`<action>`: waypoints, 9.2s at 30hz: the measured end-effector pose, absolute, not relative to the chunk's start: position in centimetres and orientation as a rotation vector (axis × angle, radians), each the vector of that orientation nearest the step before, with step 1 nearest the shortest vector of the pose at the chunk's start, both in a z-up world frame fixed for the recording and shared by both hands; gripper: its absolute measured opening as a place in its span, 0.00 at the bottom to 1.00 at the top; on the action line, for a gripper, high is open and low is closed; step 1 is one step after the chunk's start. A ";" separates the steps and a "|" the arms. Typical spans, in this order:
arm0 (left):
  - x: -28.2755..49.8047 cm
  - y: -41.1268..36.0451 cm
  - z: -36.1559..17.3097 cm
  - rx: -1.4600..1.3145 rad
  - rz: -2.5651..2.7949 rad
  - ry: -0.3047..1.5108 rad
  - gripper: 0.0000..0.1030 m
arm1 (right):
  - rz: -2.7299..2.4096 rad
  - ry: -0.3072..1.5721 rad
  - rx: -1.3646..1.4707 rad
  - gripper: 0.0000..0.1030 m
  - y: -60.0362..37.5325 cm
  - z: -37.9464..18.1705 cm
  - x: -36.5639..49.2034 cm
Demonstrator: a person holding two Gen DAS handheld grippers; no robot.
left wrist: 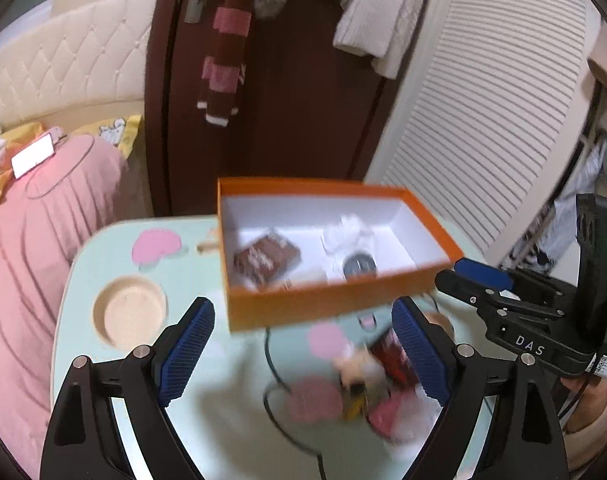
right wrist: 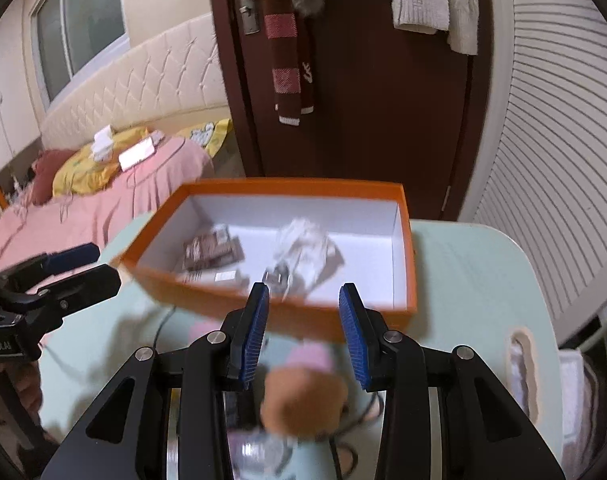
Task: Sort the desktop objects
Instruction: 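Grasp the pink heart with the left gripper while the right grasps the clear heart, then carry both hearts over the box and open both grippers to drop them, then grasp the clear bubble-wrap bag with the left gripper, then grasp the tan plush ball with the right gripper while the left carries the bag over the box, then lower the bag and plush ball into the box and open both grippers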
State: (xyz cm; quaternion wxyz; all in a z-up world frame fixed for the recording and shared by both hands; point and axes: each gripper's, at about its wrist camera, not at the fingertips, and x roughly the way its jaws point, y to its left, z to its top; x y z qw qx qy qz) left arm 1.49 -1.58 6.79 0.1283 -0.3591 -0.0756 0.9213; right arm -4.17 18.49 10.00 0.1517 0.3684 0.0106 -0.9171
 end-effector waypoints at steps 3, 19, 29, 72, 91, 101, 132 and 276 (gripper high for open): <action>3.4 -1.0 5.6 -1.094 2.654 -0.195 0.87 | -2.631 0.035 1.081 0.61 18.8 9.2 -2.4; 5.8 0.8 0.5 -1.306 2.626 -0.028 0.88 | -2.650 0.061 1.213 0.72 20.0 5.4 2.3; 6.0 1.7 0.0 -1.311 2.625 0.070 0.93 | -2.625 -0.009 1.168 0.72 20.5 5.7 2.7; 3.3 1.3 1.1 -1.136 2.584 0.066 0.36 | -2.554 -0.022 1.182 0.40 19.9 4.8 1.7; -1.2 0.5 8.8 -0.925 2.634 0.007 0.36 | -2.594 -0.080 1.023 0.40 19.7 9.6 -1.2; -10.0 1.9 7.5 -1.034 2.585 -0.002 0.36 | -2.637 -0.061 1.025 0.40 18.6 11.9 -10.9; -4.8 -2.3 7.4 -1.082 2.641 -0.208 0.71 | -2.665 -0.144 1.067 0.40 21.0 12.3 -9.9; -9.0 -1.2 8.7 -1.027 2.668 -0.154 0.85 | -2.697 -0.060 1.024 0.63 17.2 12.6 -12.0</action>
